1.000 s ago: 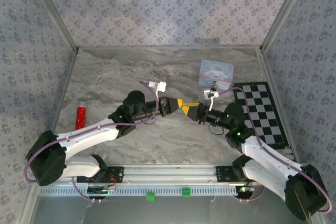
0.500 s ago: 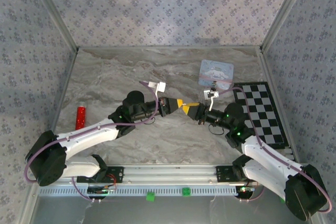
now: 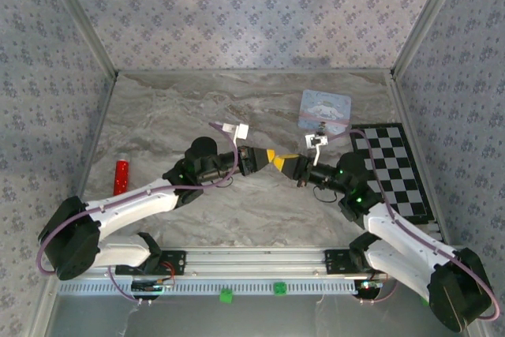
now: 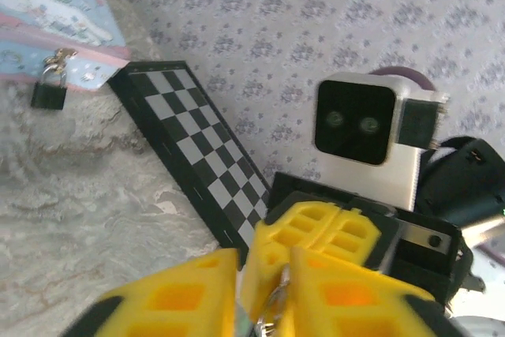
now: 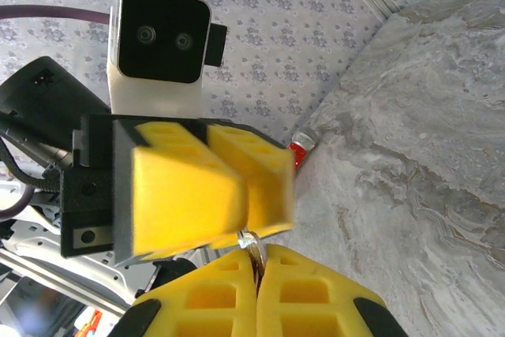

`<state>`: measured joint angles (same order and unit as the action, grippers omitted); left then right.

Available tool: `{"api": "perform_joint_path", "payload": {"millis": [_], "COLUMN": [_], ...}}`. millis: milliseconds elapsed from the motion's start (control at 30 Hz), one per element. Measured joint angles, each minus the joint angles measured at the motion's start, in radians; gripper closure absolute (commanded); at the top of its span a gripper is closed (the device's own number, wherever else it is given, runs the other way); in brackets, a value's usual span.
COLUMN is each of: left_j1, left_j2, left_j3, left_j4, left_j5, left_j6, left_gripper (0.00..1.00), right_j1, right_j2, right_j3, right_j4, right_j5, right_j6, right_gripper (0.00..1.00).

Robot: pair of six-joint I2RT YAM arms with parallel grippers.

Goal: Unlock the padlock with the key

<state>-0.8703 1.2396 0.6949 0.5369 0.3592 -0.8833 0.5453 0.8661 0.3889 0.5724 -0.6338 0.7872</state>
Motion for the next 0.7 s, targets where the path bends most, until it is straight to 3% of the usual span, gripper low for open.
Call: {"api": "perform_joint_path", "payload": {"millis": [167, 367, 533, 700], "left_j1": [0.019, 0.104, 0.138, 0.13], "left_j2": [-0.017, -0.11, -0.122, 0.004], "left_j3": [-0.011, -0.034, -0.008, 0.112], "left_j4": [-0.071, -0.2, -0.314, -0.392], "left_j5": [-0.059, -0.134, -0.15, -0.132], "left_j6": [0.017, 0.027, 0.079, 0.145], "left_gripper": [0.37, 0.23, 0.21, 0.22], "right_j1": [0.0, -0.016, -0.075, -0.173], "right_j2": [-0.022, -0.064, -0.133, -0.25], "right_j3": [0.06, 0.126, 0.144, 0.109], "right_j4": [-0.175, -0.47, -0.675, -0.767], "right_j5": [0.081, 0.239, 0.39, 0.526], "right_j6": [-0.065, -0.207, -0.314, -0.362], "right_gripper": [1.0, 1.0, 1.0, 1.0]}}
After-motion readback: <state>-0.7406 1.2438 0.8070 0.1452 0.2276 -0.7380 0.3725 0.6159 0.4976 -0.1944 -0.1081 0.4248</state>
